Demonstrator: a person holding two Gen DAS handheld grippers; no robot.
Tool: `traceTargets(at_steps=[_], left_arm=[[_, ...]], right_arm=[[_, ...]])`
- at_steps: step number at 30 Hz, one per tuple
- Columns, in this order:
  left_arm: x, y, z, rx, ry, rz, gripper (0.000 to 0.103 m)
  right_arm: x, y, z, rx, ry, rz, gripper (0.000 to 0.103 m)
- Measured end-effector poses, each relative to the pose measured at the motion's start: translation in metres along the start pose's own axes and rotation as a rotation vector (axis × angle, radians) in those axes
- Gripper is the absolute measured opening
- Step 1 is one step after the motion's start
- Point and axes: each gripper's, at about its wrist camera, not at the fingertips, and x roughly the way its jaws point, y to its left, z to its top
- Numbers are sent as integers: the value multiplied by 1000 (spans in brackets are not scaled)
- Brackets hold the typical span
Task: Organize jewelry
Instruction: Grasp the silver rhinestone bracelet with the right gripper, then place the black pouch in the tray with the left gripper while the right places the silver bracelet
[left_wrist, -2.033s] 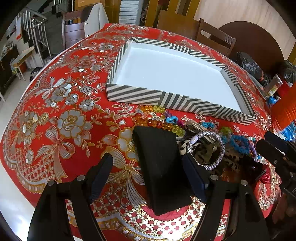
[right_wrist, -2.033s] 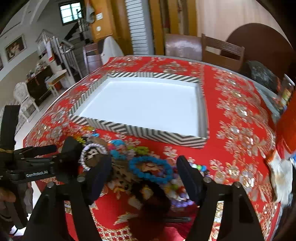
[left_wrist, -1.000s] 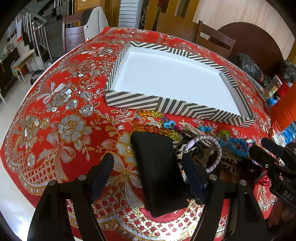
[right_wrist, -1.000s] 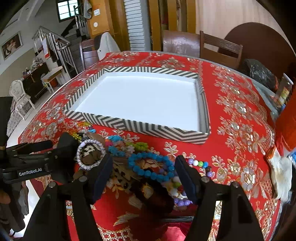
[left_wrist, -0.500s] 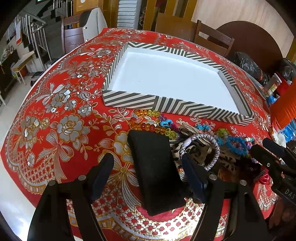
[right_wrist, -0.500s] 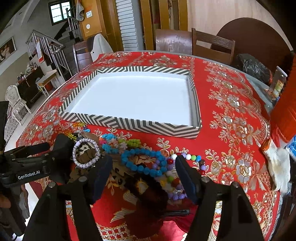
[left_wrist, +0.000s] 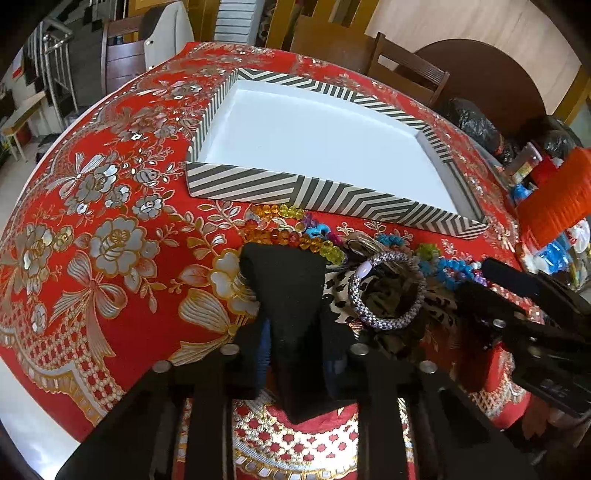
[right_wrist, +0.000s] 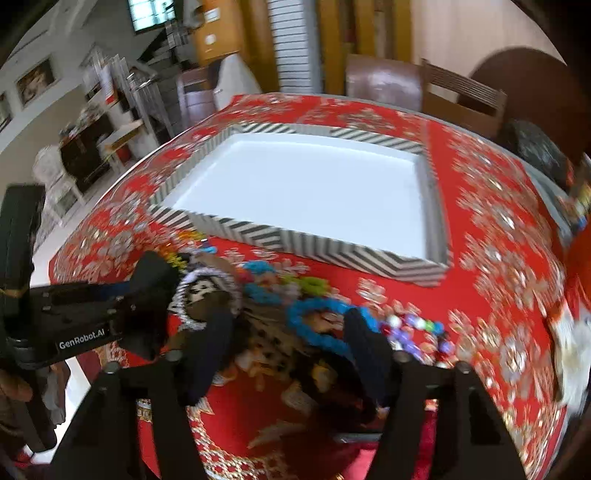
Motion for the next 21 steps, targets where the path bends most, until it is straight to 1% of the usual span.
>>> traceTargets(at_steps=[2,4,5,7,9,11,13,16,19,21], left_arm=[[-3,2,0,6,4,0,16],[-8,4,-1,19,-1,14,14],[-11,5,-2,20,-3,14,14],[-16,8,-4,20,-3,11,13],[-20,11,-6,18,2,7,13],[-25,13,-7,22,1,6,13],[-32,14,-9,34,4,4,13],[-45,19,-9,36,-5,6,13],[-55,22,-3,25,-36,3,13],[-60,20,5,31,-65,4,13]], right_arm=[[9,8,7,-23,10,29,50],[18,14,11,-40,26,57,43],[21,15,12,-47,31,65,39],[30,19,14,-62,47,71,35],[39,19,14,-62,69,94,27],[45,19,13,-65,81,107,10],[40,17,12,-57,69,123,8],[22,15,13,-53,28,159,7],[4,11,18,-38,-14,188,7],[-4,8,23,-34,-39,180,7]])
